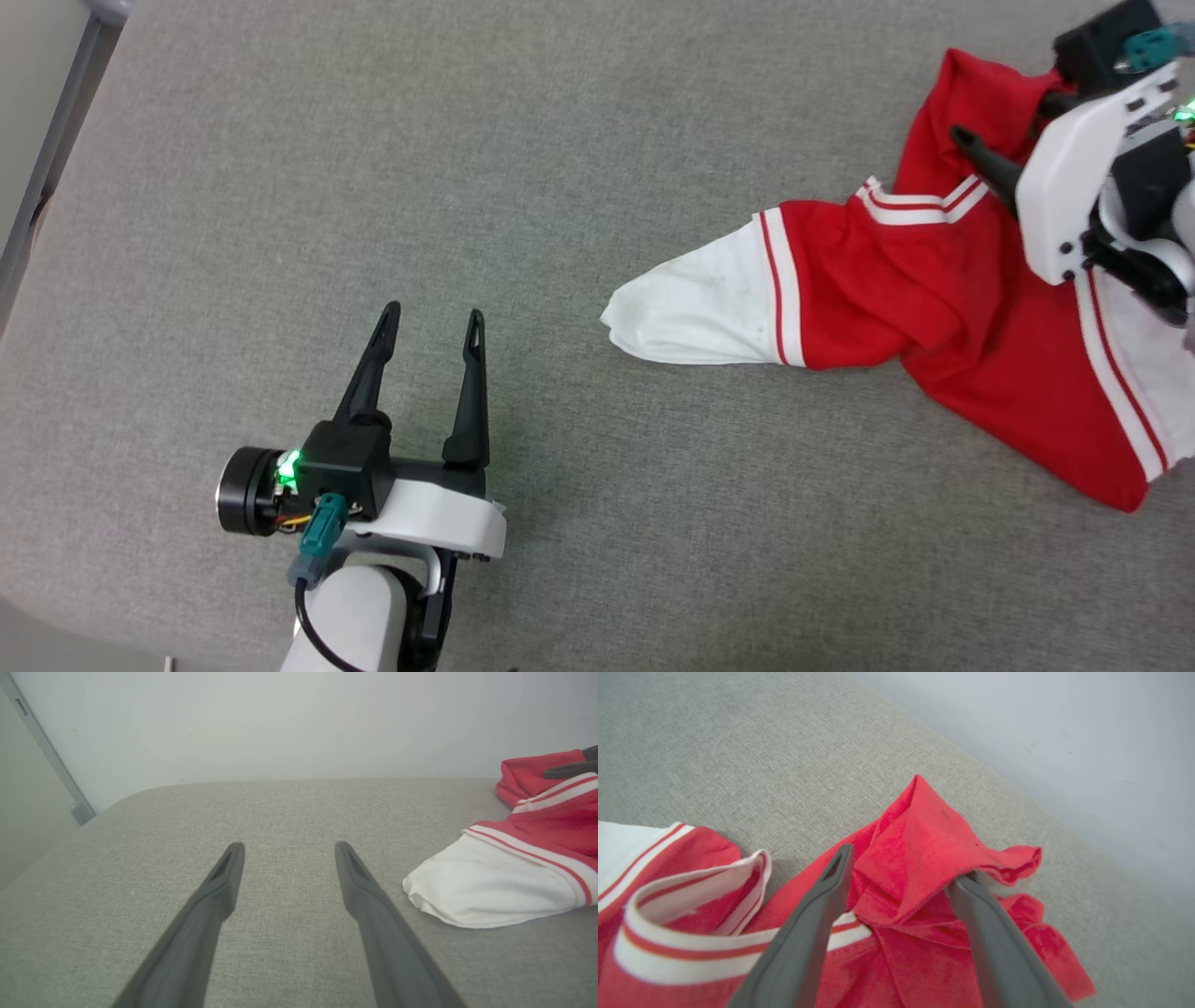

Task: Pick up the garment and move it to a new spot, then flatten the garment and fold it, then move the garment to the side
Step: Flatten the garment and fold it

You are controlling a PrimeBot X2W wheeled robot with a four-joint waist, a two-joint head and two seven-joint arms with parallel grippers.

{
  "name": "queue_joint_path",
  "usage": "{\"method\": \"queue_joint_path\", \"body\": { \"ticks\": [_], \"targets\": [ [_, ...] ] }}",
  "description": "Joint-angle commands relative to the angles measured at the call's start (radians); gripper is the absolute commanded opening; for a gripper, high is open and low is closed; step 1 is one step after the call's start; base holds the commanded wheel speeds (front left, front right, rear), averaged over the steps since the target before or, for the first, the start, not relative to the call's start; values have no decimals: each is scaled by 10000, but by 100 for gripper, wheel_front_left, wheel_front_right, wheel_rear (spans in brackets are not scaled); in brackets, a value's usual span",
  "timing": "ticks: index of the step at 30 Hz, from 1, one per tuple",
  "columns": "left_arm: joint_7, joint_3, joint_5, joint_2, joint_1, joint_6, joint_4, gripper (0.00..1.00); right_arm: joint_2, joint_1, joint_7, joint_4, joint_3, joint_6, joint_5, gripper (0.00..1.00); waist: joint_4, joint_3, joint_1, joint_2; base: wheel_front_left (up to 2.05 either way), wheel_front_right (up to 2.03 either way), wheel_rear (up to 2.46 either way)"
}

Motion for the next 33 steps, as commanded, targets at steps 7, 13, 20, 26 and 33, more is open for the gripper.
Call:
{"method": "queue_joint_path", "body": {
  "ticks": [7, 13, 20, 26, 33],
  "targets": [
    [-25, 278, 337, 90, 495, -13, -61, 100, -1746, 722, -1334, -1865, -507, -11, 799, 100, -605, -812, -1, 0, 0, 0, 0],
    [-25, 442, 445, 158, 868, -48, -151, 100, -3620, 1852, -803, -3848, -1860, -11, 1363, 100, -946, -1221, -1, 0, 0, 0, 0],
    [-25, 397, 559, 136, 1065, -74, -240, 100, -5019, 3441, 1506, -5496, -2766, -9, 2326, 100, -1052, -1370, -1, 0, 0, 0, 0],
    [-25, 392, 628, 142, 960, -103, -328, 100, -5227, 4521, 3534, -6213, -3170, -11, 2784, 100, -1036, -1219, -1, 0, 0, 0, 0],
    [-25, 222, 606, 92, 643, -172, -321, 100, -4198, 5059, 4574, -5636, -3538, -11, 2119, 100, -800, -792, -1, 0, 0, 0, 0]
  ]
}}
